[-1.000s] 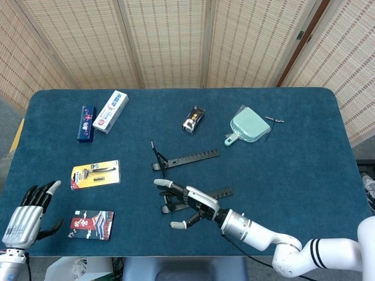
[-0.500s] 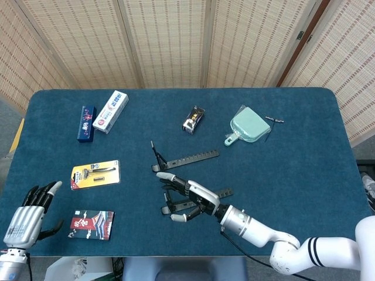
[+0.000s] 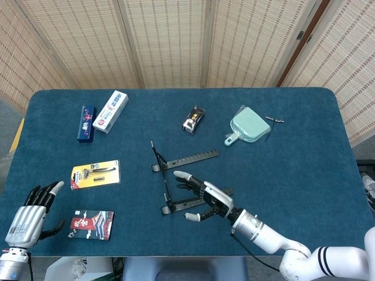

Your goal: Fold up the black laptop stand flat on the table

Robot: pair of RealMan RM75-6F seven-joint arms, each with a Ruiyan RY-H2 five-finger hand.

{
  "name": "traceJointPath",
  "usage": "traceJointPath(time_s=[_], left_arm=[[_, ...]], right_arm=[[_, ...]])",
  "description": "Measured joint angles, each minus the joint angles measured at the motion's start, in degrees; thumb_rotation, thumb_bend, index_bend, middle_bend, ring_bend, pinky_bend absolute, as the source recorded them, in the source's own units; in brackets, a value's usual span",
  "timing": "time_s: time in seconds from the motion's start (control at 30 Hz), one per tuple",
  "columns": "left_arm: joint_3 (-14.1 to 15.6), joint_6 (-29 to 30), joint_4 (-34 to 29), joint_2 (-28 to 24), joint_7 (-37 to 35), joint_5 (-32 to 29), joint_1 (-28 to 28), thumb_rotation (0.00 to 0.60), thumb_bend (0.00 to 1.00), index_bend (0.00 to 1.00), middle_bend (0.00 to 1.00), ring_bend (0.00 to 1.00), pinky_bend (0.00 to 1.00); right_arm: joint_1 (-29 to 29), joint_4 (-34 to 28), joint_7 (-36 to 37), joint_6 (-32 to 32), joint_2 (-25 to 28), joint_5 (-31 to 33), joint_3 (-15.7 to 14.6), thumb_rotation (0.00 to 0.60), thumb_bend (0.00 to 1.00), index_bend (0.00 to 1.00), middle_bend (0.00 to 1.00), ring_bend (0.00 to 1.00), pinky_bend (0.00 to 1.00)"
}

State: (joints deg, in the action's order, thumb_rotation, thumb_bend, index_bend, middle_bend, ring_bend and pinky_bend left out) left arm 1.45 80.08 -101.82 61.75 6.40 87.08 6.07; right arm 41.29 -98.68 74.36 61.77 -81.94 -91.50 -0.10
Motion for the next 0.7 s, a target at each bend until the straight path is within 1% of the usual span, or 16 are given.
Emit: traceJointPath(time_s=[0.1, 0.23, 0.37, 0.4, 0.5, 0.57, 0.7], left_arm=[[0.0, 0.0, 0.0, 0.0, 0.0, 0.1, 0.0, 0.6, 0.27, 0.01, 0.08, 0.11, 0.03], [0.1, -0.5, -0.2, 0.0, 0.2, 0.1, 0.3, 0.6, 0.27, 0.01, 0.08, 0.11, 0.03], [0.2, -0.7, -0.3, 0.3, 0.3, 0.4, 0.5, 0.6, 0.27, 0.01, 0.08, 0.11, 0.03], [0.2, -0.7, -0.2, 0.3, 0.4, 0.4, 0.5, 0.6, 0.27, 0.01, 0.08, 0.11, 0.03], [0.2, -0.9, -0.3, 0.2, 0.4, 0.2, 0.5, 0.6, 0.27, 0.01, 0.08, 0.11, 0.03], [0.3, -0.9, -0.3, 0.2, 0.4, 0.2, 0.5, 0.6, 0.27, 0.01, 0.08, 0.11, 0.03], [0.4, -1.1, -0.4, 0.0, 0.4, 0.3, 0.6, 0.6, 0.27, 0.01, 0.08, 0.11, 0.03]], right_arm=[[-1.4, -0.5, 0.1, 0.9, 1.0, -0.6, -1.6, 0.6, 0.13, 0.0, 0.0, 0.0, 0.08], [-2.2, -0.3, -2.0, 1.1, 1.6, -1.1, -2.6, 0.6, 0.13, 0.0, 0.0, 0.0, 0.06], [-2.8, 1.1, -7.3, 1.3, 1.1, -1.9, -3.2, 0.6, 0.14, 0.0, 0.0, 0.0, 0.06], [-3.1, 1.8, -10.0, 1.5, 0.6, -2.3, -3.5, 0.6, 0.14, 0.0, 0.0, 0.0, 0.06], [-3.5, 2.4, -13.4, 1.7, -0.2, -2.8, -4.0, 0.6, 0.15, 0.0, 0.0, 0.0, 0.06], [-4.0, 2.7, -13.5, 1.8, -1.1, -2.9, -4.2, 0.6, 0.15, 0.0, 0.0, 0.0, 0.06], [-4.8, 2.8, -10.9, 1.6, -3.2, -2.1, -4.6, 0.6, 0.15, 0.0, 0.0, 0.0, 0.06]])
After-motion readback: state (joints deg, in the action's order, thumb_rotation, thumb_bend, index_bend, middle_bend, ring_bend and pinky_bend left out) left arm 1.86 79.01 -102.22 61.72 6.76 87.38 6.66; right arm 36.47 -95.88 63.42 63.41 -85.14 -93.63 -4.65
